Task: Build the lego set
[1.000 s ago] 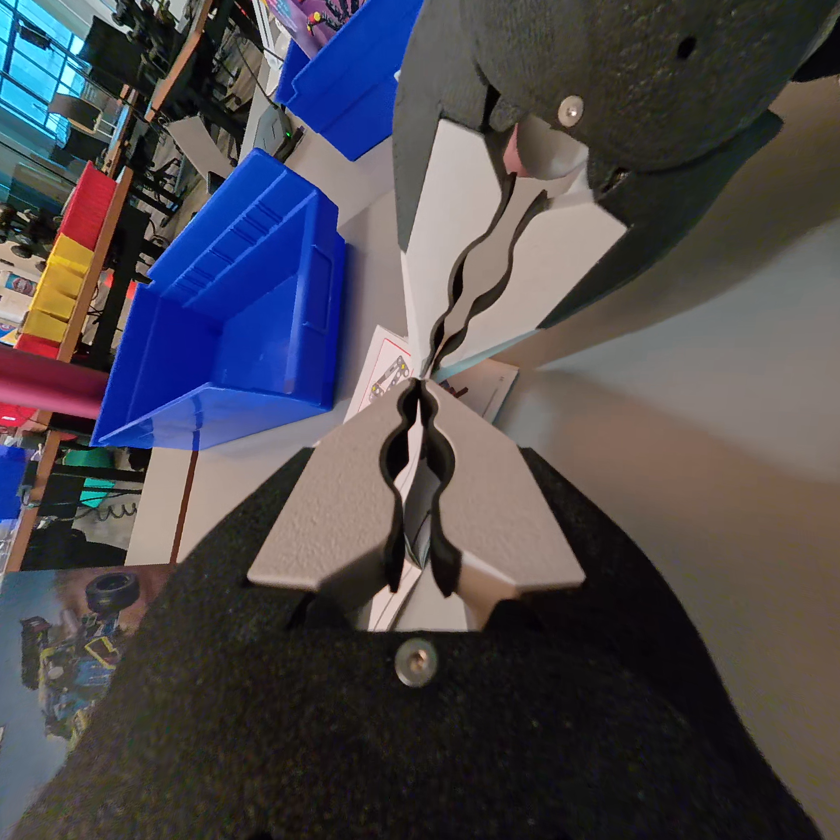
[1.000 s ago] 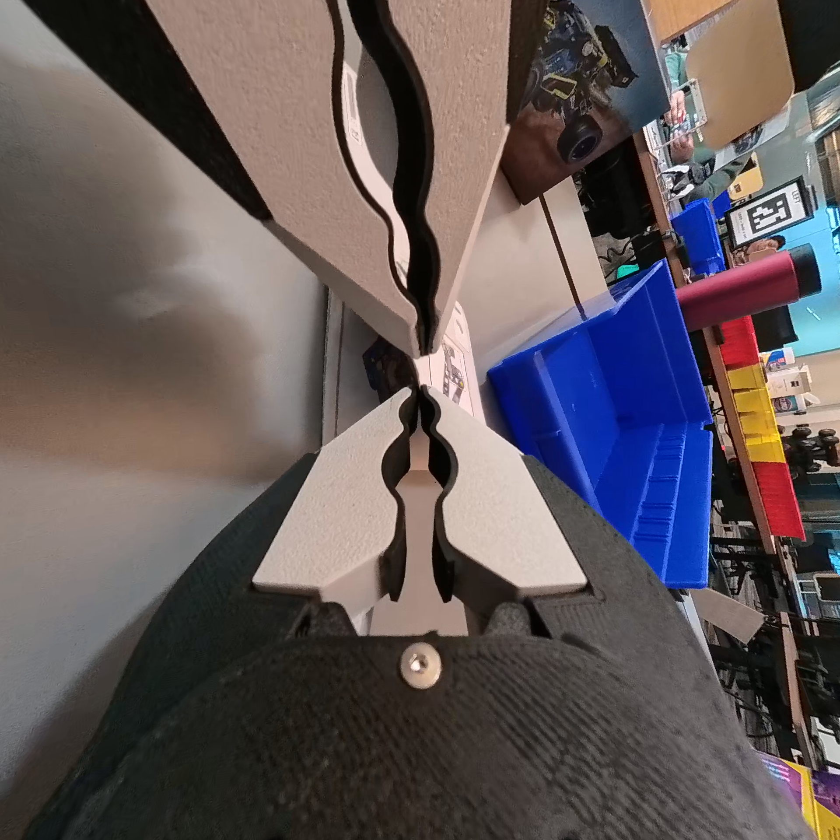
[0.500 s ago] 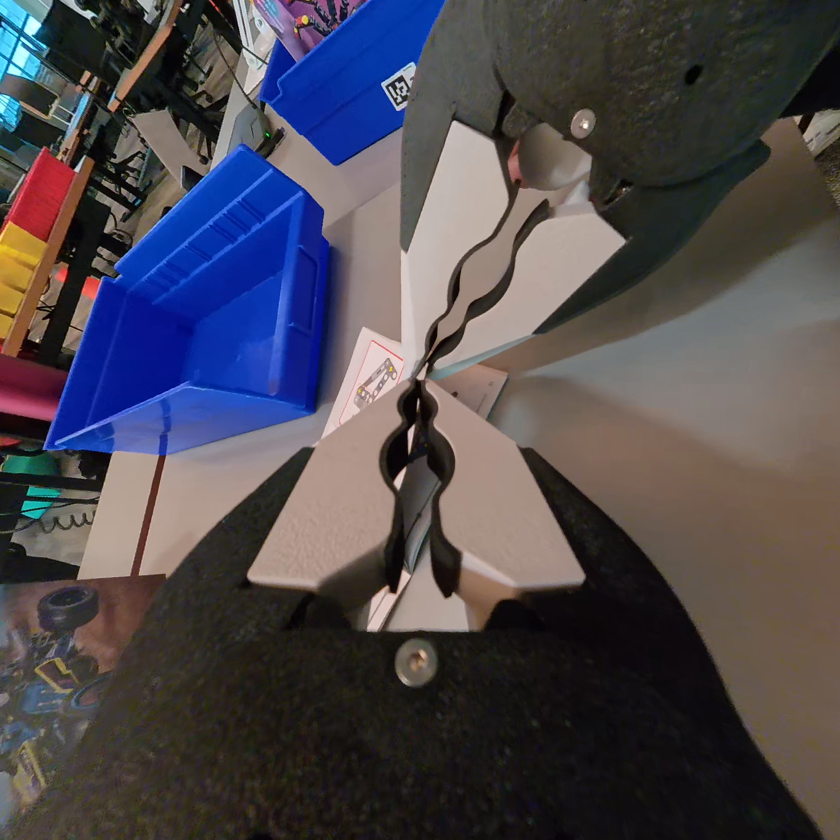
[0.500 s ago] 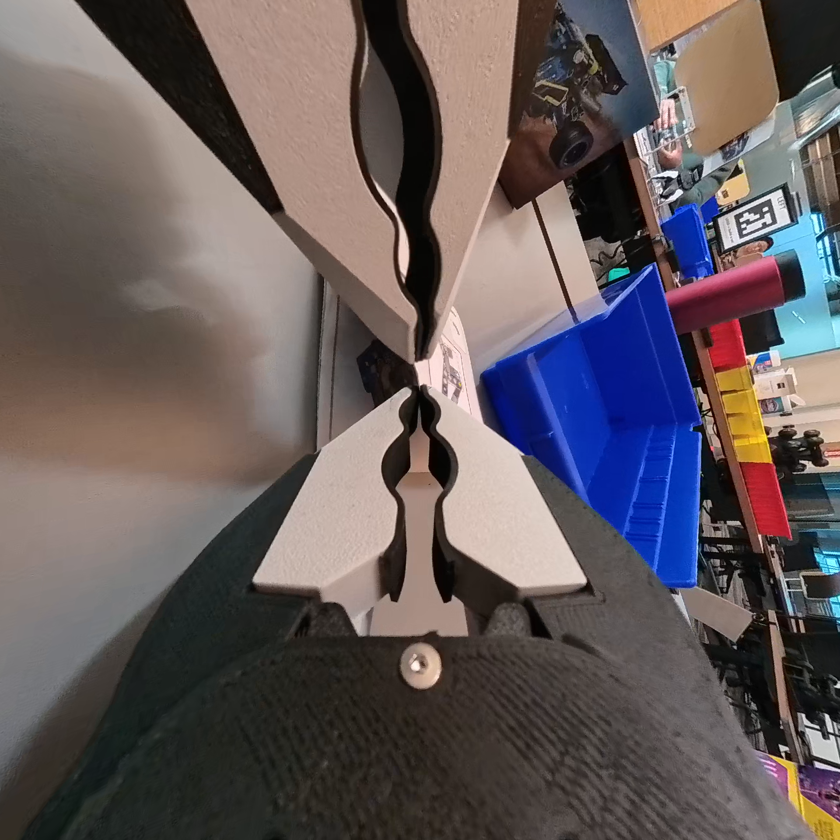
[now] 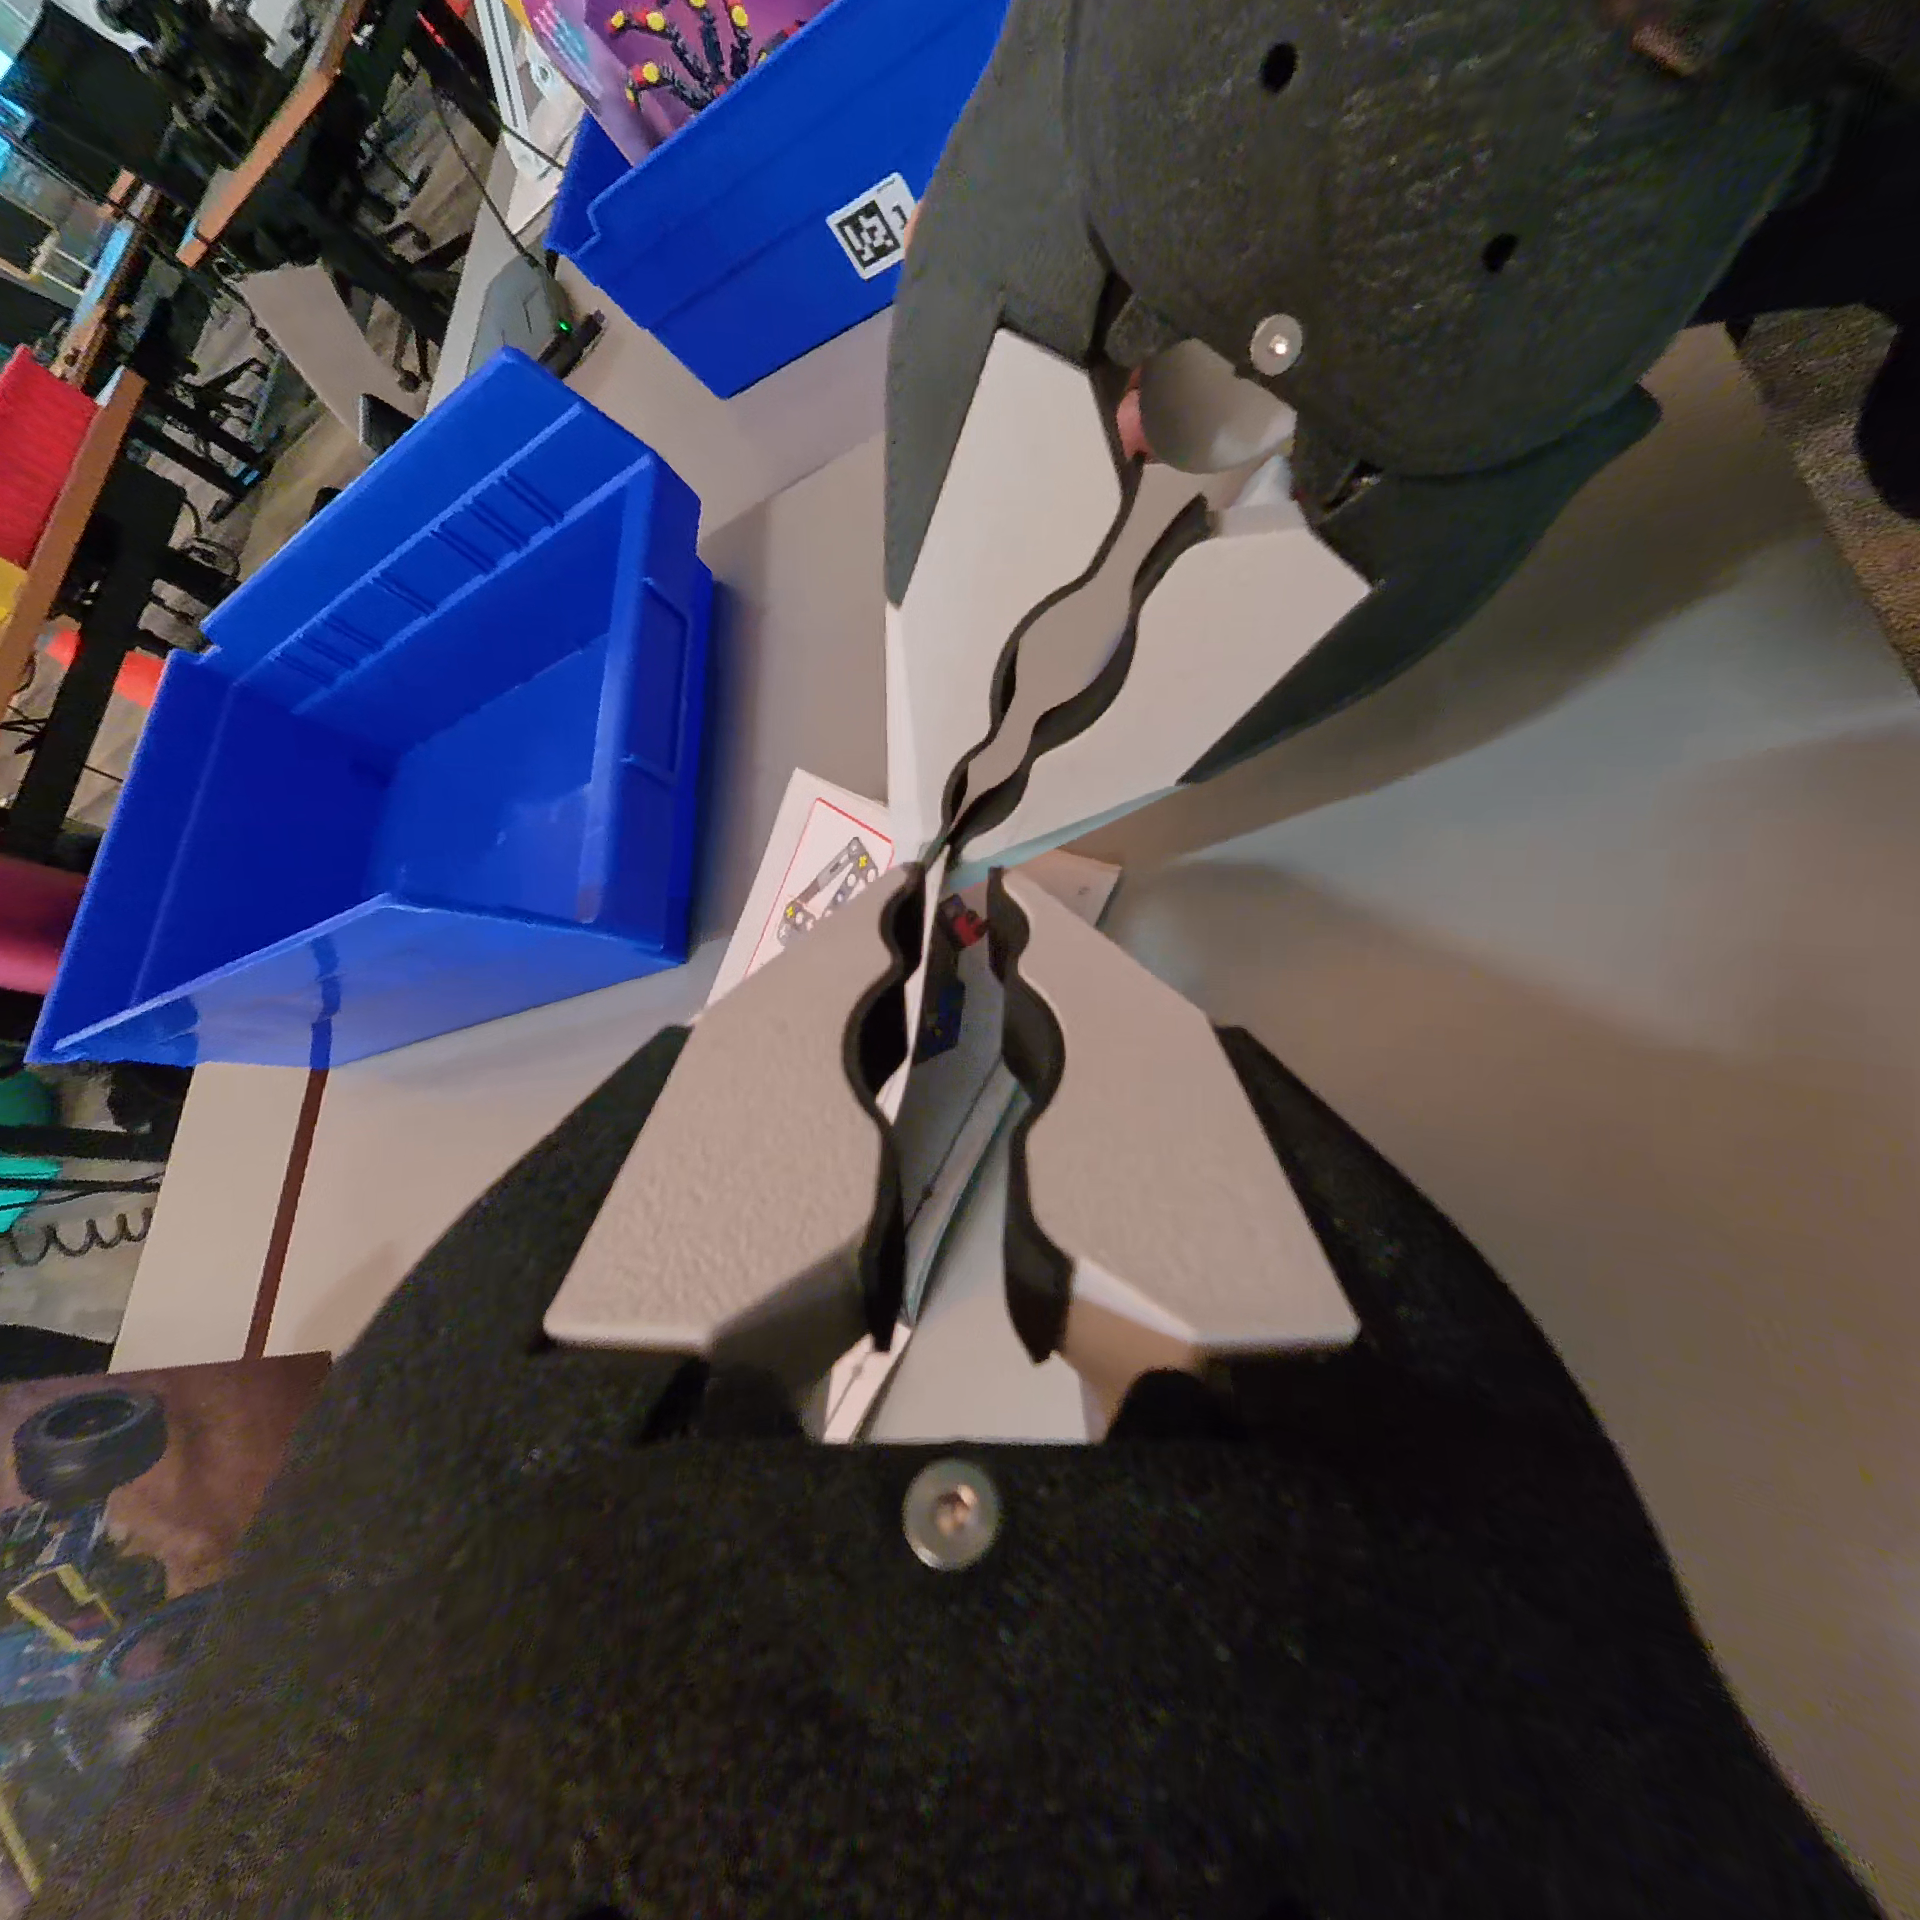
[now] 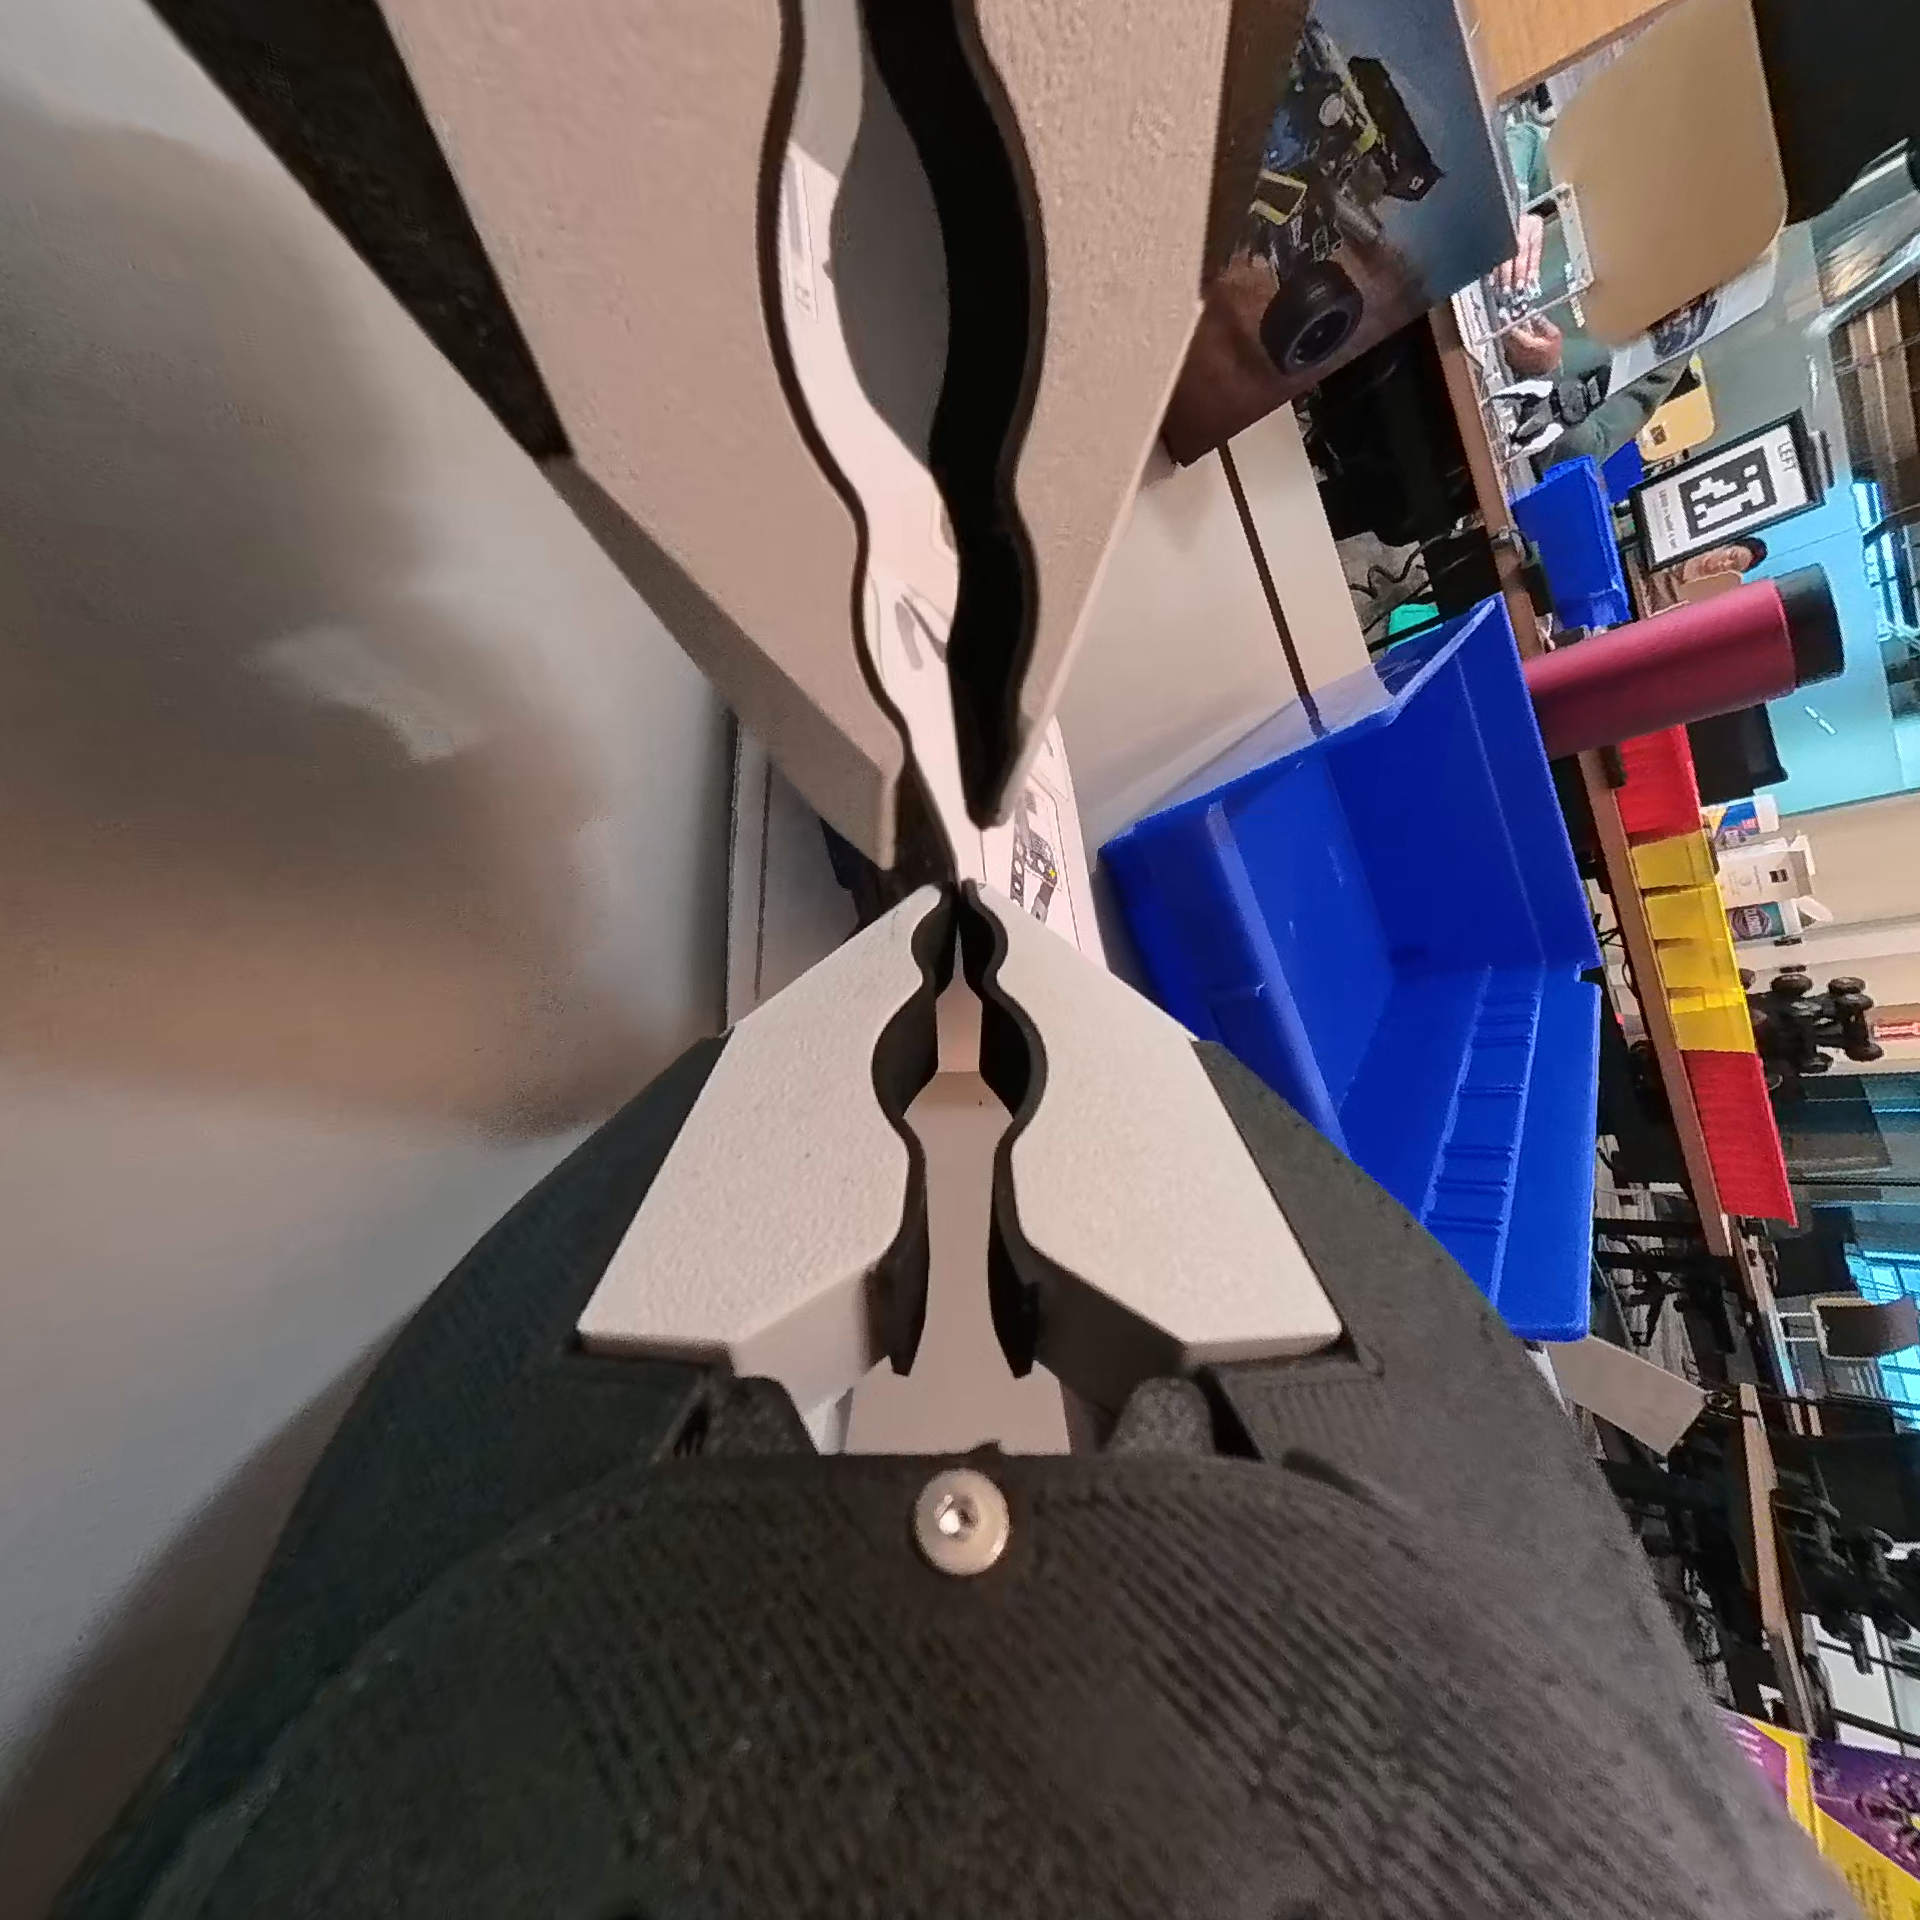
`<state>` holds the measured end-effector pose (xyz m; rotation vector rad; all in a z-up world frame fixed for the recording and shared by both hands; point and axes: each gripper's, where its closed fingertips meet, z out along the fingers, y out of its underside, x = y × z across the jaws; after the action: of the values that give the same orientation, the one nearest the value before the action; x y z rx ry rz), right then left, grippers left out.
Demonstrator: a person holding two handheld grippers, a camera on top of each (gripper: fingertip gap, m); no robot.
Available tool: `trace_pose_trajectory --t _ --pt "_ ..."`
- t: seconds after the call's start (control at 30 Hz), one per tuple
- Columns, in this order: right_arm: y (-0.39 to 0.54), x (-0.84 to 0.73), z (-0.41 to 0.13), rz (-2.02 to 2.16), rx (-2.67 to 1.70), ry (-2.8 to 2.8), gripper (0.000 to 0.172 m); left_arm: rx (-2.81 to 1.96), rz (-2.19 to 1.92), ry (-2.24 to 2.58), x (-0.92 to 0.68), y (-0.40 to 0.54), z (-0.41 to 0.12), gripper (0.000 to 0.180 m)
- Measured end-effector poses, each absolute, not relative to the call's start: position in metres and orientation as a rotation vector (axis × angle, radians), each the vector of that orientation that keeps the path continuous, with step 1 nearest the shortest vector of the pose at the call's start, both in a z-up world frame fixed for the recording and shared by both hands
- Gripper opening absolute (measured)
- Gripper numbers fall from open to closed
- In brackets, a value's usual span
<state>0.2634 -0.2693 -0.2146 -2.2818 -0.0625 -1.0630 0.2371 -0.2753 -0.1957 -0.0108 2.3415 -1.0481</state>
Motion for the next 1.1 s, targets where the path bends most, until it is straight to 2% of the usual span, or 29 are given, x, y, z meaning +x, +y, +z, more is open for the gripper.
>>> trace_pose_trajectory --t 0.07,0.47,0.7,1.1 --pt "-0.268 0.263 -0.214 -1.063 -2.279 -0.066 0.0 -0.015 -1.033 2.325 0.239 -0.275 -0.195 0.0" --pt "-0.269 0.268 -0.219 -1.074 -2.283 -0.045 0.0 -0.138 -1.101 2.308 0.251 -0.26 -0.186 0.0" --pt "-0.257 0.287 -0.209 -1.164 -2.234 0.046 0.0 -0.27 -1.235 2.192 0.266 -0.242 -0.158 0.0" --pt "-0.273 0.313 -0.221 -1.148 -2.113 0.307 0.0 -0.255 -1.075 2.104 0.267 -0.243 -0.179 0.0"
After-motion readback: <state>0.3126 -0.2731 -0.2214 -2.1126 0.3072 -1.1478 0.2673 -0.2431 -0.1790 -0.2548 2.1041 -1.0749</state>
